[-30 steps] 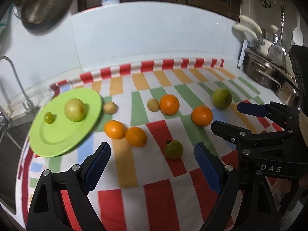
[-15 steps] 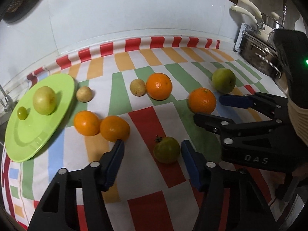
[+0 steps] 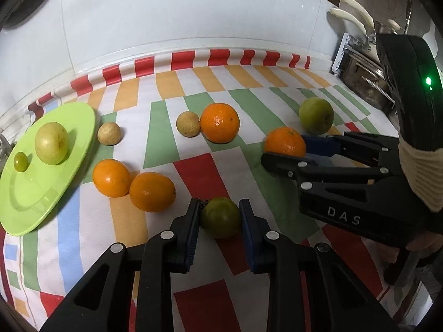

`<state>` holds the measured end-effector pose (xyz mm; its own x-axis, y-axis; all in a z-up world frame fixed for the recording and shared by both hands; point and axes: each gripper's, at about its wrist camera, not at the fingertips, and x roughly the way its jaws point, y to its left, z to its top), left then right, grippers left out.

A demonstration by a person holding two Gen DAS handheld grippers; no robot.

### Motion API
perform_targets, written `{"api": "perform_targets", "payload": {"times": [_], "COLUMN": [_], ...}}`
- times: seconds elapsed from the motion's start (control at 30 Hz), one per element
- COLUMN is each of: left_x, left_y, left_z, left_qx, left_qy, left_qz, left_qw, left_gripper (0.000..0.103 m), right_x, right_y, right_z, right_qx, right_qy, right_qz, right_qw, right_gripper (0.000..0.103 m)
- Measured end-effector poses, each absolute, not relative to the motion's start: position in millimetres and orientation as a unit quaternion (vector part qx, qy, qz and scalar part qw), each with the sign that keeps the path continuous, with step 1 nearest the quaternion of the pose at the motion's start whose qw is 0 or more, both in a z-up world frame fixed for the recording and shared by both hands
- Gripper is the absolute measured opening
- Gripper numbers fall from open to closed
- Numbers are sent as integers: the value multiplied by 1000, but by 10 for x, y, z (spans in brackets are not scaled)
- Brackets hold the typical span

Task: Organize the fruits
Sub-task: 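Grasp the dark green tangerine with the left tool while the right grasps an orange tangerine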

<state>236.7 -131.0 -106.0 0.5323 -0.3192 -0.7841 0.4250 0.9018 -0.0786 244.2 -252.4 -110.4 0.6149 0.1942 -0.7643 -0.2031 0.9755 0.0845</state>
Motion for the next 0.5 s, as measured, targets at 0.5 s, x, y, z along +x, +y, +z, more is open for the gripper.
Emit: {"api": "perform_targets", "payload": {"times": [0.5], "left_x": [2144], "left_y": [-1165], "left_z": [-748], "left_qx": [54], "left_qy": [396], "left_qz": [-214], "left_qw": [891], "left_gripper": [28], "right_x": [2102], "right_y": [-2469], "right_z": [-833], "right_qx": [13], "right_qy": [402], "right_qz": [100], "right_qw": [910], "right_gripper": [43]}}
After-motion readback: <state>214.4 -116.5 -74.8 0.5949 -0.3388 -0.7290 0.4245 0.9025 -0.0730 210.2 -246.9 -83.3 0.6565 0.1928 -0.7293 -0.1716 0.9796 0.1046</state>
